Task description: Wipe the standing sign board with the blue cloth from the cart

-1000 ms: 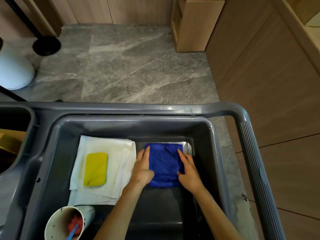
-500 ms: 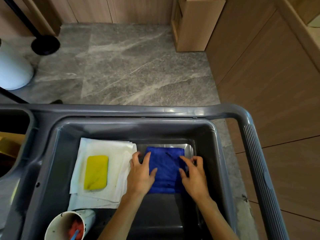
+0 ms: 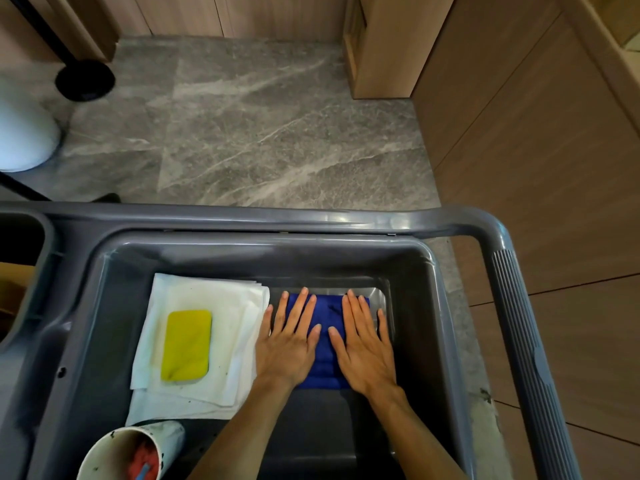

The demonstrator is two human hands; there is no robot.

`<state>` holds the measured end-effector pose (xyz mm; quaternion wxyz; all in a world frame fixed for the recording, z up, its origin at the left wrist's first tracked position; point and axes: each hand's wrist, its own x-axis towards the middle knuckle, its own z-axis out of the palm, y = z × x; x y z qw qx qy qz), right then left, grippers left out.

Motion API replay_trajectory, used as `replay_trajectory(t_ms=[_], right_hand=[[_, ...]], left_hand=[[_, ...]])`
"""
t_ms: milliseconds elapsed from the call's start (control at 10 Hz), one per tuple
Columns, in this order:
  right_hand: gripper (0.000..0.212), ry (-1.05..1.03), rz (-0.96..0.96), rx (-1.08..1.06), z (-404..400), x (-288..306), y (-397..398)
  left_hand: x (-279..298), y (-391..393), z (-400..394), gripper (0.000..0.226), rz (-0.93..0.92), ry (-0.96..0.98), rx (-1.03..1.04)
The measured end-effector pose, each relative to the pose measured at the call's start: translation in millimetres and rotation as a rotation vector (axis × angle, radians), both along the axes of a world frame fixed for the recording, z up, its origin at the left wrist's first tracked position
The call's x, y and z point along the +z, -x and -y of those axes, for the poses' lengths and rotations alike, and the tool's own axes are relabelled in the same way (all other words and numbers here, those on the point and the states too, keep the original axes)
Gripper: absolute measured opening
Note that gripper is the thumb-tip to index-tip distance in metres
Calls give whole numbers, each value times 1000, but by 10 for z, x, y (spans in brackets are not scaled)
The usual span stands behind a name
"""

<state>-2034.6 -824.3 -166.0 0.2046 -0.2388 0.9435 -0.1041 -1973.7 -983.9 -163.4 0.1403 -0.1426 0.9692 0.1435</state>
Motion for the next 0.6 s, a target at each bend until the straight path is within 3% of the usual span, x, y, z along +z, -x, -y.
replay_trajectory(t_ms=[300, 400, 500, 600], right_hand=[[61, 63, 46, 26, -44, 136, -32], [51, 201, -8, -101, -56, 254, -93], [31, 295, -221, -215, -89, 382, -177], [44, 256, -260, -136, -88, 464, -228]], left_hand=[[56, -25, 74, 63, 71, -71, -82], [225, -29, 97, 52, -70, -160, -25], [332, -123, 66, 38, -297, -101, 63], [394, -197, 46, 39, -355, -60, 70]])
